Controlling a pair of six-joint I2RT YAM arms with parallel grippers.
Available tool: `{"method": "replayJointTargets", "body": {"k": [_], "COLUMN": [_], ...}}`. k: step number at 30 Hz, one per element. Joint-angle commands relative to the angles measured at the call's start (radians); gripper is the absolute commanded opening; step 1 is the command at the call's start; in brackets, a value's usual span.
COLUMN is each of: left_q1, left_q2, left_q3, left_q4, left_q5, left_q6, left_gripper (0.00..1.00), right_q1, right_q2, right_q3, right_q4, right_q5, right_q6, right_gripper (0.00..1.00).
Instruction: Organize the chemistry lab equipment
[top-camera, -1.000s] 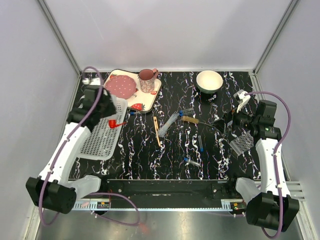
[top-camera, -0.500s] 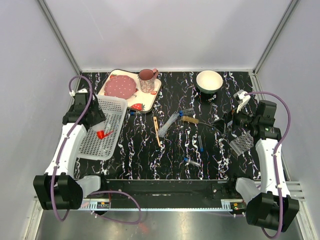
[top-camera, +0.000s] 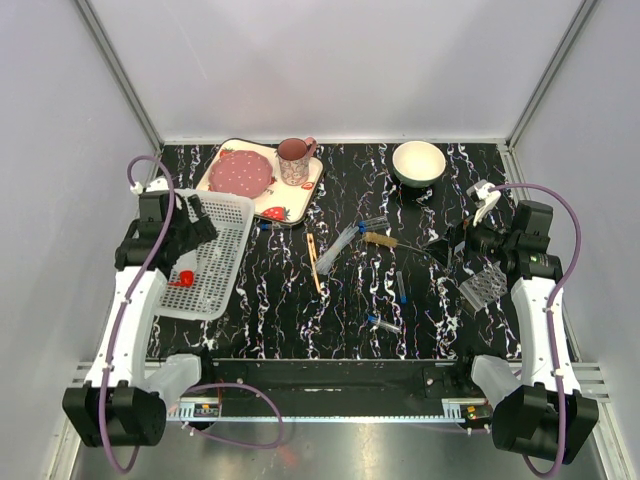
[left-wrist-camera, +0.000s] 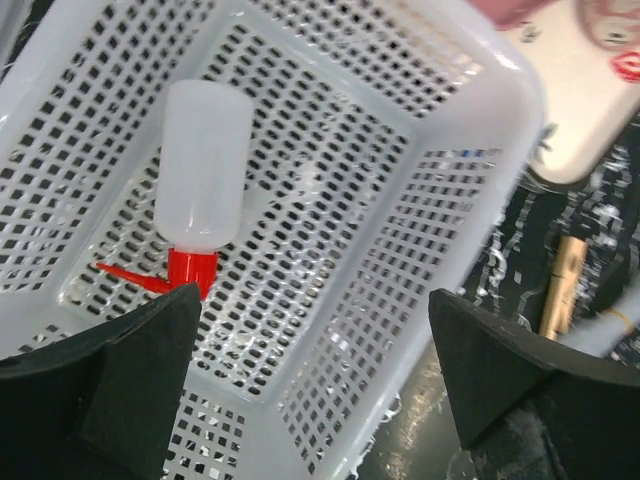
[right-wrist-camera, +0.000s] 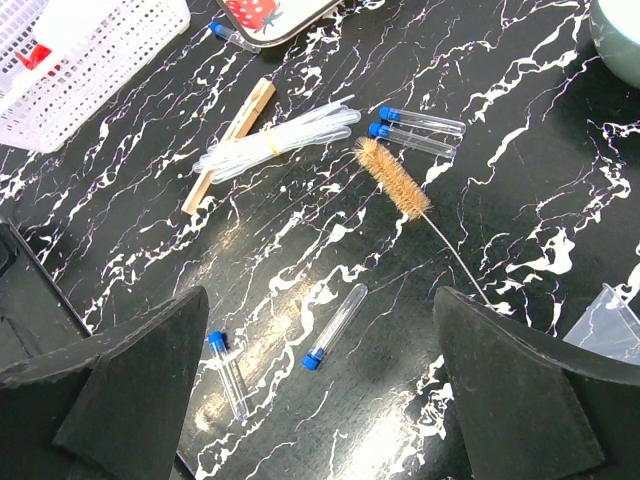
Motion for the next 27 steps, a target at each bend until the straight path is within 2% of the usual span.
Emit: {"method": "replayJointTargets", "body": {"k": [1,6,12,20,27], "left_q1": [0.003,0.004,0.003,0.004,0.003], "left_q2": [-0.099,-0.183,-0.229,-0.295,-0.326], "left_q3": [-0.010,-0.050,-0.096,-0.161,-0.243], "left_q4": [0.072,0.107,0.136,0.223,0.334], "left_q5": [0.234,0.372,0.599,0.765,0.923], "left_q6": [0.047,0.044,0.028,0.006,-0.061], "left_gripper": [0.99,0.99,0.99,0.99,0.99], "right_q1": [0.000,0.000,0.000,0.000,-0.001], "right_q2": [-0.009,0.001,0.021,0.024,0.072], "right_q3": [-0.005,0.007,0.076,0.113,0.112], "right_q4": [0.014,-0.004,-0.113,-0.166,-0.156], "right_q5": [-0.013,-0.012,0.039,0.077,0.039], "right_q6": [-0.023,-0.040,-0.103,-0.138,-0.101], "right_gripper": [1.00,1.00,1.00,1.00,1.00]}}
